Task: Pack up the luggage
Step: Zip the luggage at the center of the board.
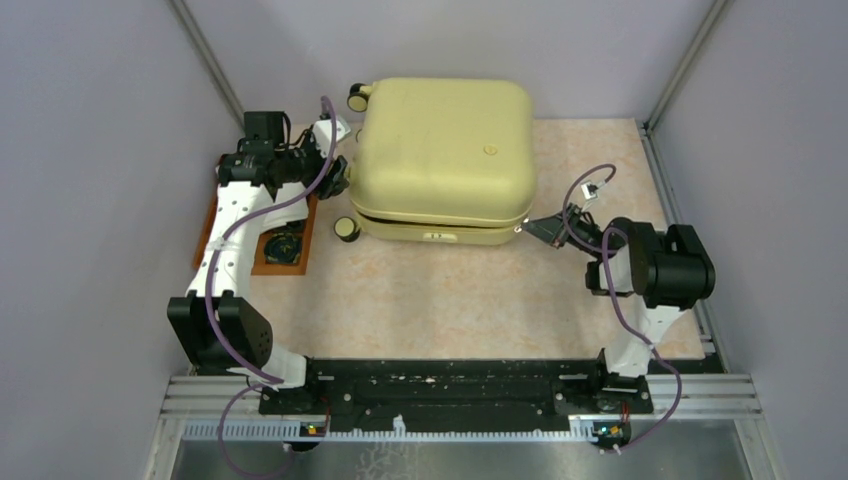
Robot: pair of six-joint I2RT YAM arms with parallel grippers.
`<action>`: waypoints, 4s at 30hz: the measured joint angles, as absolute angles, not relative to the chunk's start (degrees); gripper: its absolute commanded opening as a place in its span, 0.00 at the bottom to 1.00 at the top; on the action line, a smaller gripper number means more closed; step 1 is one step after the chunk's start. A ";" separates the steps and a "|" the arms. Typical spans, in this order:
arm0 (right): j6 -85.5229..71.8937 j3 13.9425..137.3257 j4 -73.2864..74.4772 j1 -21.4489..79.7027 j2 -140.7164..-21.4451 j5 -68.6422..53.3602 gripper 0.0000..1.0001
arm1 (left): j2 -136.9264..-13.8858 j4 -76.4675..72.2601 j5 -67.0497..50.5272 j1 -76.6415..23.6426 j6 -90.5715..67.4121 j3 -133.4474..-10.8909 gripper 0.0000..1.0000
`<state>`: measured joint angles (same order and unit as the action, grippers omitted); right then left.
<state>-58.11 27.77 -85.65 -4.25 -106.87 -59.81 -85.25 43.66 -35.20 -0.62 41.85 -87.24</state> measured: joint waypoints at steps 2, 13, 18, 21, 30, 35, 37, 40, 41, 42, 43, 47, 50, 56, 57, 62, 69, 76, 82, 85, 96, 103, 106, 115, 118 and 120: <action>-57.45 27.05 -85.60 -4.19 -106.39 -58.96 0.00 | -85.25 43.81 -35.53 -0.58 41.34 -87.24 0.00; -45.56 23.31 -76.27 -1.76 -97.73 -51.09 0.00 | -85.25 43.86 -36.25 -0.47 40.14 -87.24 0.00; -39.40 23.29 -67.07 0.82 -92.18 -46.52 0.00 | -85.23 43.48 -36.14 -0.10 39.86 -87.24 0.00; -33.76 22.02 -59.27 4.01 -86.06 -40.23 0.00 | -85.23 43.35 -36.18 0.23 38.79 -87.24 0.00; -19.64 19.49 -40.51 14.46 -71.90 -23.92 0.00 | -83.00 40.66 -36.40 0.45 36.10 -81.82 0.00; -16.05 19.59 -33.98 19.55 -67.77 -17.15 0.00 | -81.58 37.28 -35.48 0.73 35.75 -77.34 0.00; -15.05 19.84 -32.53 22.09 -67.11 -14.57 0.00 | -81.56 36.77 -34.87 0.78 35.66 -77.08 0.00; -14.48 20.73 -30.20 24.77 -66.74 -12.78 0.00 | -81.45 35.97 -34.28 0.78 35.42 -76.93 0.00; -14.72 21.21 -29.28 26.35 -66.74 -15.14 0.00 | -81.45 35.79 -34.59 0.67 34.74 -76.93 0.00; -14.72 21.78 -28.53 28.38 -66.65 -17.19 0.00 | -81.45 36.01 -35.77 0.38 33.36 -76.93 0.00; -14.61 22.31 -27.46 29.87 -66.30 -18.48 0.00 | -81.45 36.05 -36.01 0.03 33.08 -76.93 0.00; -13.56 23.81 -22.04 30.50 -62.15 -21.82 0.00 | -81.45 37.71 -38.65 -2.00 29.52 -78.19 0.00; -13.43 23.79 -19.55 27.79 -59.51 -22.59 0.00 | -81.12 37.26 -39.46 -2.39 27.88 -79.24 0.00; -15.07 23.62 -11.77 21.23 -55.00 -18.00 0.67 | -80.09 36.84 -39.35 -2.46 27.14 -79.40 0.00; -15.53 23.51 -10.63 19.16 -53.58 -16.88 0.71 | -80.07 36.82 -39.13 -2.46 27.16 -79.40 0.00; -15.90 23.29 -8.60 11.84 -50.68 -15.00 0.74 | -79.77 36.42 -38.48 -2.46 27.20 -79.18 0.00; -11.49 23.29 -12.47 9.17 -58.57 -18.52 0.66 | -79.72 36.34 -36.42 -2.15 27.03 -79.18 0.00; -5.54 25.28 -20.69 8.05 -67.81 -20.16 0.61 | -79.72 36.18 -35.29 -2.13 26.72 -79.18 0.00; -2.59 26.44 -24.64 7.33 -71.96 -23.44 0.37 | -79.72 36.12 -35.09 -2.04 26.63 -79.18 0.00; -2.04 26.44 -26.44 6.92 -73.10 -23.73 0.35 | -79.72 36.05 -35.05 -2.04 26.63 -79.18 0.00; 0.43 26.30 -29.30 6.50 -74.06 -23.81 0.00 | -79.77 36.01 -34.83 -2.02 26.83 -79.18 0.00; 0.93 26.24 -30.44 5.85 -73.97 -23.07 0.00 | -79.77 35.97 -34.85 -2.00 27.20 -79.18 0.00; 0.69 25.91 -30.89 5.74 -73.89 -23.53 0.00 | -79.77 35.97 -34.85 -1.98 27.22 -79.18 0.00; -6.61 21.65 -34.52 5.63 -70.76 -26.37 0.00 | -79.77 36.01 -35.22 -1.39 27.16 -79.18 0.00; -7.53 20.45 -33.52 7.03 -68.36 -25.78 0.00 | -79.75 35.97 -35.48 -1.30 27.18 -79.07 0.00; -7.57 20.01 -31.59 8.62 -66.50 -24.36 0.00 | -79.66 36.03 -35.44 -1.30 27.33 -78.87 0.00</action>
<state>-7.57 20.01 -31.59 8.62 -66.50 -24.36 -79.66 36.03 -35.44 -1.30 27.33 -78.87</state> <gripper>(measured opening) 0.041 0.623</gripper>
